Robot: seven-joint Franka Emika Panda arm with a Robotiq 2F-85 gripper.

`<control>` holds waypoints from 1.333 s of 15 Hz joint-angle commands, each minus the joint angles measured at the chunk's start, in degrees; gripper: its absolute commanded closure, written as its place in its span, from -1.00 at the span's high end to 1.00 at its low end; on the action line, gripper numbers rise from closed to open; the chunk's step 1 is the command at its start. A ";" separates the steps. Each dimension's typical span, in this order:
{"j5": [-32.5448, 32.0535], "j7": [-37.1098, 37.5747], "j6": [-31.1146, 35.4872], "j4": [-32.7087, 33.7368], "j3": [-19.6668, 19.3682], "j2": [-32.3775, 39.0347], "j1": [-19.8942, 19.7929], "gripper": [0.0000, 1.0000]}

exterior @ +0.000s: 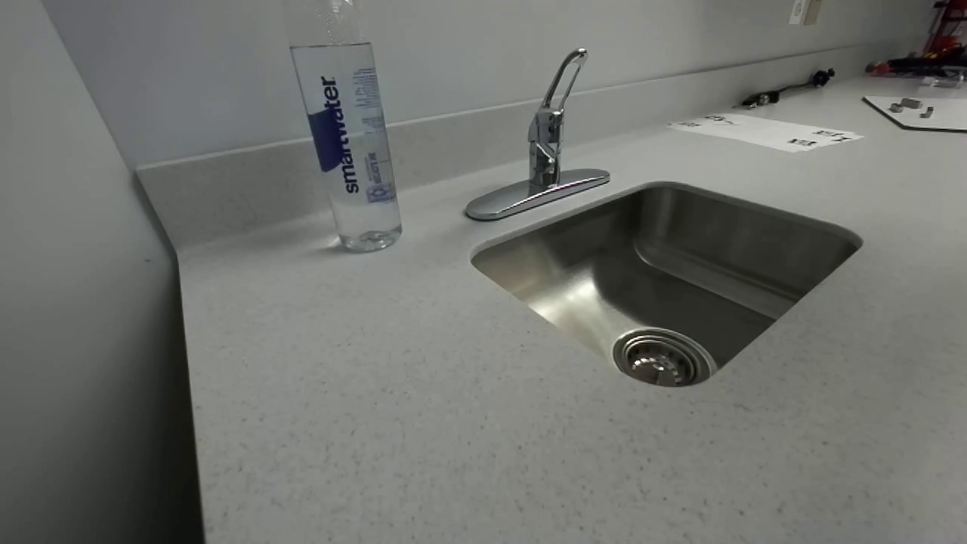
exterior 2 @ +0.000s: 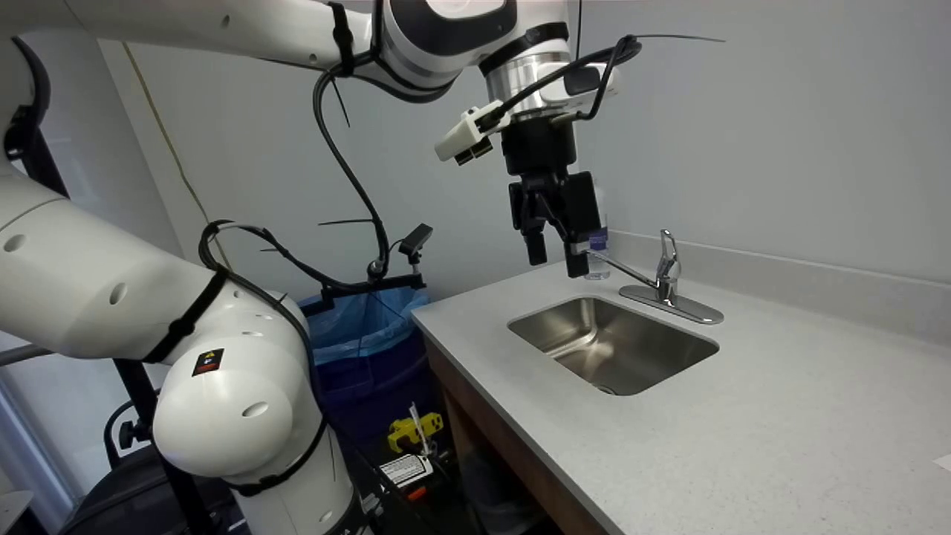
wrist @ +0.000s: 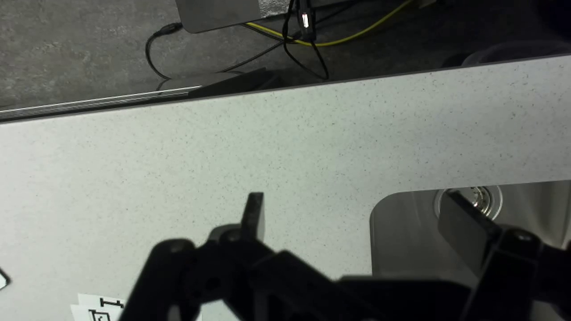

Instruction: Close and open the faucet of the sink.

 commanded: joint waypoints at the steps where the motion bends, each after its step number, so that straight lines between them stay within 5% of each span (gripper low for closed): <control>1: -0.35 0.34 -0.20 0.15 -0.53 0.03 0.68 1.00; 20: 1.72 1.36 1.08 4.59 0.37 7.93 2.29 1.00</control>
